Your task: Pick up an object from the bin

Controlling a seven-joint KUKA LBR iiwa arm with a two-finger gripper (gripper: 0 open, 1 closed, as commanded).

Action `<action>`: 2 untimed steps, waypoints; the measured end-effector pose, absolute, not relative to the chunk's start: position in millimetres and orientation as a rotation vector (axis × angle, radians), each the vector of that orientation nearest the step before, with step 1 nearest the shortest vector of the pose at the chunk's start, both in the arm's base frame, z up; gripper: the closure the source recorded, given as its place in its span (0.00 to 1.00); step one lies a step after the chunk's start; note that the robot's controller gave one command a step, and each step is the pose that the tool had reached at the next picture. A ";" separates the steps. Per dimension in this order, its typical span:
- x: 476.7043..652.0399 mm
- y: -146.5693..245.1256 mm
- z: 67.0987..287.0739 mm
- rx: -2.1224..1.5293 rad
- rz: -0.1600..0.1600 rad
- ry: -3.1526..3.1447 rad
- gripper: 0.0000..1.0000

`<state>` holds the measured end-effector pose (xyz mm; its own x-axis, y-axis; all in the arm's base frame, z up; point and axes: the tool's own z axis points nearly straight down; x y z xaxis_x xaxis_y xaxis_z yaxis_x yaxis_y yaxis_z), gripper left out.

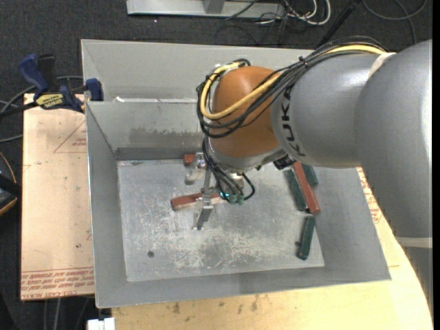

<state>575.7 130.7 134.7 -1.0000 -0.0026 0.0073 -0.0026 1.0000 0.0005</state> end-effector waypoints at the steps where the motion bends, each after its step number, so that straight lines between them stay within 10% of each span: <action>1: 577.8 130.3 139.0 0.001 -0.002 -3.142 0.00; 2: 615.2 111.9 79.4 -0.056 -0.011 -3.161 1.00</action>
Offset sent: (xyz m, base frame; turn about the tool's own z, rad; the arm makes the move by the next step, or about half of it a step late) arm 0.0327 -0.0210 -0.0647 0.0360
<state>615.2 111.9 79.4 -0.9992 0.0352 -0.0198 0.0351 0.9994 0.0074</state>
